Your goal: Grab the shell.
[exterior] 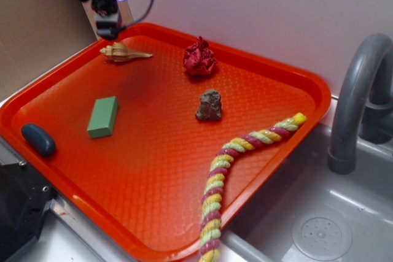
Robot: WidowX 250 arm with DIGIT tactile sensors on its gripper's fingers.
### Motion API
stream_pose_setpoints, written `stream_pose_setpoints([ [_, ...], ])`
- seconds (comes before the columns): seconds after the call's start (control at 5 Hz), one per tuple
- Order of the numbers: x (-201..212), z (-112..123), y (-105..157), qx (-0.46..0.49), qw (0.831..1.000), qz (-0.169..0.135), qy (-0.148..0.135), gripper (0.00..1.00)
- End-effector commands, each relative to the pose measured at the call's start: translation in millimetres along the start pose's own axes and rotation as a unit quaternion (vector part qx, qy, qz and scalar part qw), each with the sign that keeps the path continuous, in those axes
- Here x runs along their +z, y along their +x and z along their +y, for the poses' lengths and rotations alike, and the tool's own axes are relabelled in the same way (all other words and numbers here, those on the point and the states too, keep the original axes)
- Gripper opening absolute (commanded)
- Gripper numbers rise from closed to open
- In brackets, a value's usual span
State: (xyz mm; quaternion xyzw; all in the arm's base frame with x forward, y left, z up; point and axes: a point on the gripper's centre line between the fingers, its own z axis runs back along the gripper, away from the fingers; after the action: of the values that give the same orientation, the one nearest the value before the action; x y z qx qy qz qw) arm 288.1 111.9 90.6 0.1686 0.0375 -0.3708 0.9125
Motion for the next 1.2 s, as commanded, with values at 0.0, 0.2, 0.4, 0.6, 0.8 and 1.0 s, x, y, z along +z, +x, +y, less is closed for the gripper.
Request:
stream_pose_setpoints([
  [0.0, -29, 21, -11, 0.018, 0.996, 0.059, 0.058, 1.00],
  [0.2, -37, 24, -15, 0.018, 0.995, 0.079, 0.058, 1.00],
  [0.4, -49, 22, -19, -0.001, 0.995, 0.093, 0.037, 1.00],
  [0.6, -62, 13, -14, -0.038, 0.995, 0.093, -0.012, 0.00],
  [0.8, -68, 6, -9, -0.049, 0.994, 0.083, -0.049, 0.00],
  [1.0, -69, 2, -6, -0.046, 0.995, 0.071, -0.052, 0.00],
])
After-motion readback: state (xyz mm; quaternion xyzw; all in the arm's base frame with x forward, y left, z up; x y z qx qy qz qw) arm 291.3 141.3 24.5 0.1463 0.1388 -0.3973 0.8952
